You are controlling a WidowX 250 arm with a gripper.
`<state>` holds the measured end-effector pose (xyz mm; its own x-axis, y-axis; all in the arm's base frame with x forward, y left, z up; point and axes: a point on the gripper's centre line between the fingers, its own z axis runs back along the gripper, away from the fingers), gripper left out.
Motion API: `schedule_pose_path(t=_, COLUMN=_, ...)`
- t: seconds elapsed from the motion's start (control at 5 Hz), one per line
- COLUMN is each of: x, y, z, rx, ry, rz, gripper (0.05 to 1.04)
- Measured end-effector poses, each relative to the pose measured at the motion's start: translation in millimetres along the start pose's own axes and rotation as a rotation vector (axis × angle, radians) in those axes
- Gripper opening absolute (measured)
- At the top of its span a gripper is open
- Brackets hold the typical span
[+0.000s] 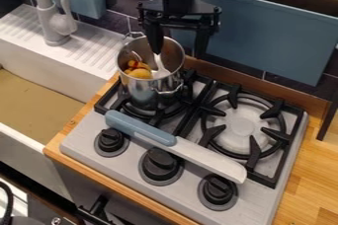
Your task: Took the teddy bear out of the pot
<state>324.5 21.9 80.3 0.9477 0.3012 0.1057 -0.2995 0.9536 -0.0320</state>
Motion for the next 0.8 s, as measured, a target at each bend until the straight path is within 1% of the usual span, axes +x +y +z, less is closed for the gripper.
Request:
schedule_pose_path(t=0.2, x=-4.0, y=0.4, z=-8.1, rx=0.002, ry=0.026, rz=-0.003, gripper=1.000)
schedule_pose_path(t=0.4, x=-7.9, y=9.6, z=-14.0, rx=-0.046, ry=0.040, rz=-0.031, gripper=0.999)
schedule_pose_path(t=0.6, x=-6.6, y=23.8, z=-8.9, rx=-0.066, ry=0.025, rz=-0.023, gripper=0.999)
schedule_pose_path(t=0.8, x=-4.9, y=38.0, z=-7.4, rx=-0.061, ry=0.012, rz=-0.007, gripper=0.999)
